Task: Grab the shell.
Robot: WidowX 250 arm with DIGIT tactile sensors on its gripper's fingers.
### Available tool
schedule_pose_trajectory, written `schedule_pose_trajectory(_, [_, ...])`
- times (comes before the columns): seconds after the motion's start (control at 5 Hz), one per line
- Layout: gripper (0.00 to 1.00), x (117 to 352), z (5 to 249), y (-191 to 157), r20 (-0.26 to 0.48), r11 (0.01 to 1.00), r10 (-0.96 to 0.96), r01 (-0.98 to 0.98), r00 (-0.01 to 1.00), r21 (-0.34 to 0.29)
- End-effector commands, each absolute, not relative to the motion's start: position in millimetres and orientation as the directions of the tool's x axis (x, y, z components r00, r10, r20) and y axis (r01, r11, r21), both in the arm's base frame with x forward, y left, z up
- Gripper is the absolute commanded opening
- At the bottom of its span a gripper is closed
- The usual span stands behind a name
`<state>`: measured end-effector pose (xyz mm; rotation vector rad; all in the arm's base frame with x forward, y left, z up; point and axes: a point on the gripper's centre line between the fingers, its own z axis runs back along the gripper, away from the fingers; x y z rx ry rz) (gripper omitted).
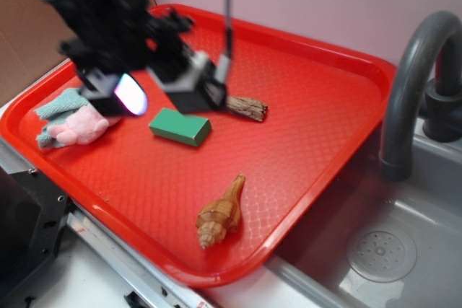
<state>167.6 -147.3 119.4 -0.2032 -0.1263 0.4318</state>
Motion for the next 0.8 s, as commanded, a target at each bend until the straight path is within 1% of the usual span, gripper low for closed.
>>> schedule_pose_trajectory(0.0, [1.00, 173.5, 86.5, -176.7, 0.021, 0.907, 0.382, -0.370, 0.924, -0.200])
schedule_pose_trajectory(0.2, [1.00, 167.5, 70.1, -179.5, -0.004, 0.911, 0.379, -0.374, 0.925, -0.174])
schedule_pose_trajectory(0.6, [1.00, 159.2, 46.2, -181.4, -0.066, 0.910, 0.393, -0.399, 0.917, -0.117])
